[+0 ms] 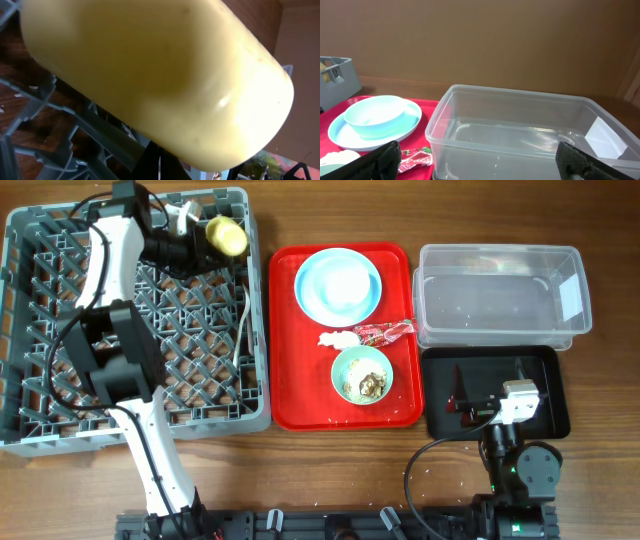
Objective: Sort waste into correct bins and load items into the dishwasher rack
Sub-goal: 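Carry the yellow cup with the left gripper to the rack's top edge, then lower the yellow cup into the rack and open the left gripper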
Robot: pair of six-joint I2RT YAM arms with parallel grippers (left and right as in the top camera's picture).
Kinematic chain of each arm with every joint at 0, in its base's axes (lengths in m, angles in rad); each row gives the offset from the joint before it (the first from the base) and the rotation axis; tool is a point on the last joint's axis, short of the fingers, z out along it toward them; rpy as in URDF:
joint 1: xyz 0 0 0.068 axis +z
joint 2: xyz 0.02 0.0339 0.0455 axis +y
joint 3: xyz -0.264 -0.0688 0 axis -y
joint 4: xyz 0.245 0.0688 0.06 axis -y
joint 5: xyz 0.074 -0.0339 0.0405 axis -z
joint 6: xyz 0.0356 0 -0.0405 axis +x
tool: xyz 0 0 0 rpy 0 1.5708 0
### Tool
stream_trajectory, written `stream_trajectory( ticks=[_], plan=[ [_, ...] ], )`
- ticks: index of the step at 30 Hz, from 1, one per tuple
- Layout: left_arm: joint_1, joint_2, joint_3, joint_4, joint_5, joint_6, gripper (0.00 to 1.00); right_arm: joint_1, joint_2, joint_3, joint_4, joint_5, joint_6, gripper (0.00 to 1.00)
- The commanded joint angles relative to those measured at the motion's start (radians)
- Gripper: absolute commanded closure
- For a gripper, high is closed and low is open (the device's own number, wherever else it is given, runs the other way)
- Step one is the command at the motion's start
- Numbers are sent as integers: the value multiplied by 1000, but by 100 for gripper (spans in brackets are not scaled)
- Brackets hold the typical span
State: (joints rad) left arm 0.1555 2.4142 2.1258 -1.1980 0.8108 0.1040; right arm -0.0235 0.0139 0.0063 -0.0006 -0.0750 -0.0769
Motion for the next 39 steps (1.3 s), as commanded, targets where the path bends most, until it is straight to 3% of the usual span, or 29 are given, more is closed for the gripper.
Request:
stream_trajectory(
  ticks=[1, 12, 14, 18, 19, 22, 39],
  plan=[
    [-2, -56, -13, -14, -95, -8, 96, -6, -5, -1, 3, -1, 0, 0],
    [-50, -216, -13, -3, -114, -121, 96, -6, -5, -1, 3, -1, 0, 0],
    [-103, -216, -13, -18, -237, -174, 96, -6, -5, -1, 3, -1, 1, 0],
    [-230, -214, -14, 13, -626, -278, 96, -6, -5, -1, 3, -2, 1, 0],
    [-283, -214, -14, 40, -811, -334, 96, -6, -5, -1, 3, -1, 0, 0],
    [-311, -213, -14, 78, -933, -380, 96, -6, -5, -1, 3, -1, 0, 0],
    [-274, -119, -14, 231, -937, -404, 96, -6, -5, -1, 3, -1, 1, 0]
  ],
)
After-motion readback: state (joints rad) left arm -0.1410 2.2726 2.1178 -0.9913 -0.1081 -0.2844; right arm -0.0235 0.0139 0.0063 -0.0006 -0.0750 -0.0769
